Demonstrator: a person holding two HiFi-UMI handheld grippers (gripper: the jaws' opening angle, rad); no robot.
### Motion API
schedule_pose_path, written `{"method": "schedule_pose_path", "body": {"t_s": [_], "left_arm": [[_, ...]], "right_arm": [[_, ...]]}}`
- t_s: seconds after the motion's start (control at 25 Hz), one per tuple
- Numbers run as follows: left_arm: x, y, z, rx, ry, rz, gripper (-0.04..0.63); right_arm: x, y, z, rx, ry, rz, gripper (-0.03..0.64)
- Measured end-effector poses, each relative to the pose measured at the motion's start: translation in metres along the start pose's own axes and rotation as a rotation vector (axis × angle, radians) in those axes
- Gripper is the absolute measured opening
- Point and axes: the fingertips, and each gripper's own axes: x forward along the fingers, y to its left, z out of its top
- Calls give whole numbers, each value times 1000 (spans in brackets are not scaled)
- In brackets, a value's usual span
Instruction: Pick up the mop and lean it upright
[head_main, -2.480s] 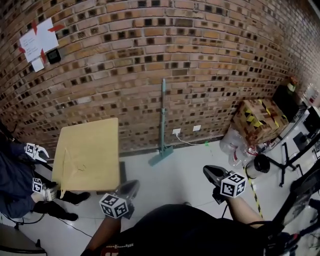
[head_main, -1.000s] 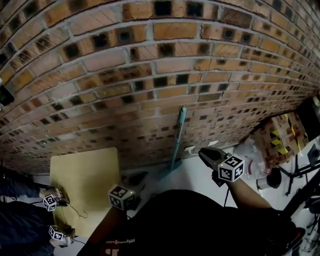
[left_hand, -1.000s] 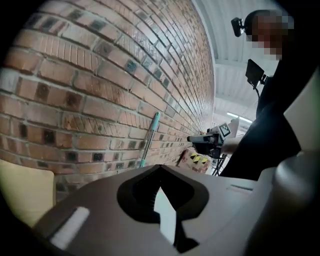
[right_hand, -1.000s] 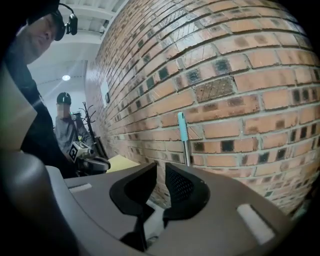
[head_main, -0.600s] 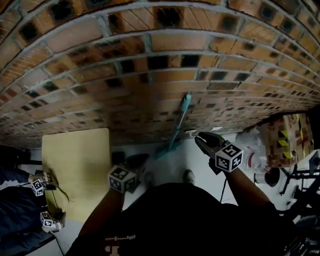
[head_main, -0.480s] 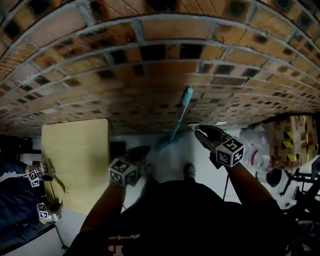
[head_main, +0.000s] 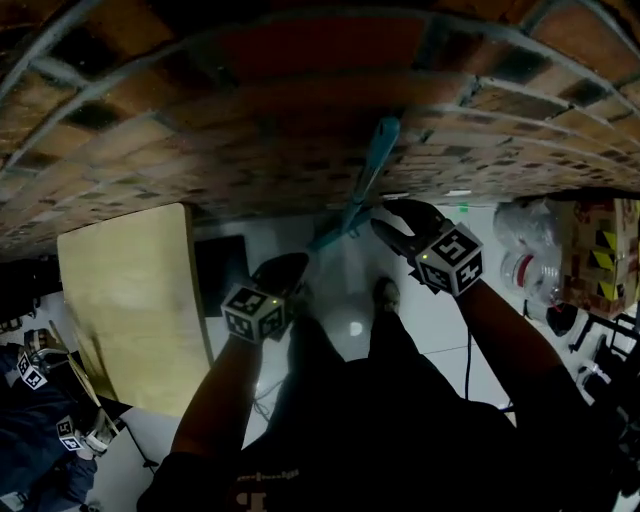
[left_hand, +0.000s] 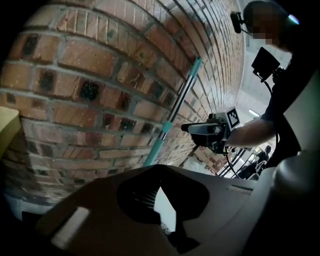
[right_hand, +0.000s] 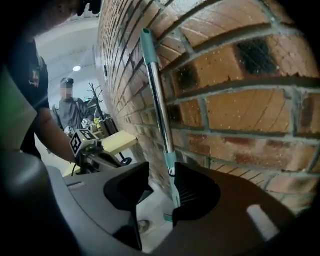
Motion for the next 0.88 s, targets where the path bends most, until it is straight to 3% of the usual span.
{"method": "schedule_pose_path", "body": {"t_s": [0.48,0.88], "left_arm": [[33,34,-32,-22,-9,-31,0],[33,39,-68,-44,24,-24,0]], "right_arm": [[82,-33,-49,-80,52,-56,216],[110,-39,-72,-196,41,-40,169]]}}
